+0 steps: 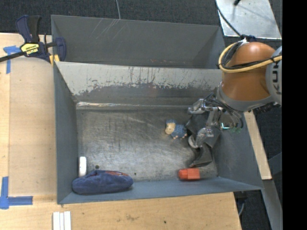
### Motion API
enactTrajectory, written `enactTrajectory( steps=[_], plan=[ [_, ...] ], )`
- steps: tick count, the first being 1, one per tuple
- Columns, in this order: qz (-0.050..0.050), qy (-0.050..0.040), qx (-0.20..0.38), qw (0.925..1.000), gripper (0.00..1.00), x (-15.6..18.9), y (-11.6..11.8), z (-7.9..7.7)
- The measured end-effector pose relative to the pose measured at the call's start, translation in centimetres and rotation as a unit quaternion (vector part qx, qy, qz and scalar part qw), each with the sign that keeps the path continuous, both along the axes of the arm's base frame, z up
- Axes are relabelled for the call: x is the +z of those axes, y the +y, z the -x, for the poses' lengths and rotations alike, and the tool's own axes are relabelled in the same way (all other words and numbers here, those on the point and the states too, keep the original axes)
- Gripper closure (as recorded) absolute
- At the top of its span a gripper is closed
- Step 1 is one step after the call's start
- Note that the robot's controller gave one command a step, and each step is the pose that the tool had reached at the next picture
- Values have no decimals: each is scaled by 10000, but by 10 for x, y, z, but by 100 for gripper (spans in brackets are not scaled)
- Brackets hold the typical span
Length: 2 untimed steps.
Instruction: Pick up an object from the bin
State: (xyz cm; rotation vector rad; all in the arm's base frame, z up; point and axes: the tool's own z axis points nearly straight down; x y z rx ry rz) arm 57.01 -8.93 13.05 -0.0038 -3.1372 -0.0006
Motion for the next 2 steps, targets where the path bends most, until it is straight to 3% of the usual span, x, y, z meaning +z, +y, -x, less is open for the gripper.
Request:
enactTrajectory(
  steps=[1,2],
  plan=[
    [-40,-5,-2083,9781,0,-41,1,-6],
    [-9,-78,-3130,9497,0,-51,18,17]
  ],
)
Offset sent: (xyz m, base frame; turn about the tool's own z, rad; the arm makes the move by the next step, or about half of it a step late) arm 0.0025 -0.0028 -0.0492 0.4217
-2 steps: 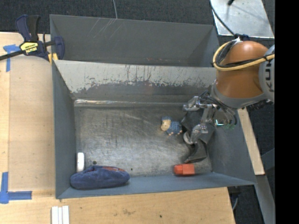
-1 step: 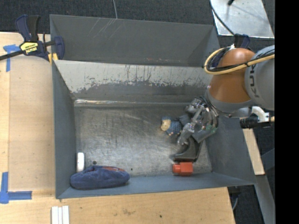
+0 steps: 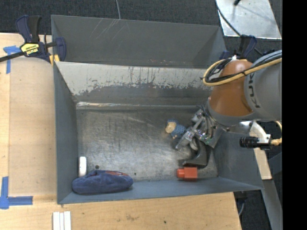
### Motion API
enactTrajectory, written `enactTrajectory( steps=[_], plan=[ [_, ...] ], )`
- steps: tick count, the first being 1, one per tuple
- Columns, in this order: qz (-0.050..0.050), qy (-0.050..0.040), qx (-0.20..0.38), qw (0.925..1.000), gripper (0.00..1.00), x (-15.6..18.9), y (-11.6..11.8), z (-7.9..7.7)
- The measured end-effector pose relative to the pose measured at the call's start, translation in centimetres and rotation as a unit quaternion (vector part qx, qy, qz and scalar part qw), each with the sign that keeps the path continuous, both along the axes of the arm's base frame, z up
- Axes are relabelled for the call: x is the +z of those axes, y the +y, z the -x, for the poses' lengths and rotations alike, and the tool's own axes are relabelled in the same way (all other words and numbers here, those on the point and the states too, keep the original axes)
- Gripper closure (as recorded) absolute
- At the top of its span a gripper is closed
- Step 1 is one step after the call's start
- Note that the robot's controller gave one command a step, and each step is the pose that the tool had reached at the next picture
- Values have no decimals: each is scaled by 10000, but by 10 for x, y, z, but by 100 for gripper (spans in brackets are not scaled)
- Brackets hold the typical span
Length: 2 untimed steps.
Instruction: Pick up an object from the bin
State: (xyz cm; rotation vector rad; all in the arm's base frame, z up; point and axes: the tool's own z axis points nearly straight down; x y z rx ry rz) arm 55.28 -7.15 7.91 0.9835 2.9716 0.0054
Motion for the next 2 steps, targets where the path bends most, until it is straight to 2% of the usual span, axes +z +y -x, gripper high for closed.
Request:
enactTrajectory(
  steps=[1,2],
  plan=[
    [3,-6,4,10000,100,0,-1,-1],
    [9,4,-131,9999,100,135,-9,-9]
  ],
)
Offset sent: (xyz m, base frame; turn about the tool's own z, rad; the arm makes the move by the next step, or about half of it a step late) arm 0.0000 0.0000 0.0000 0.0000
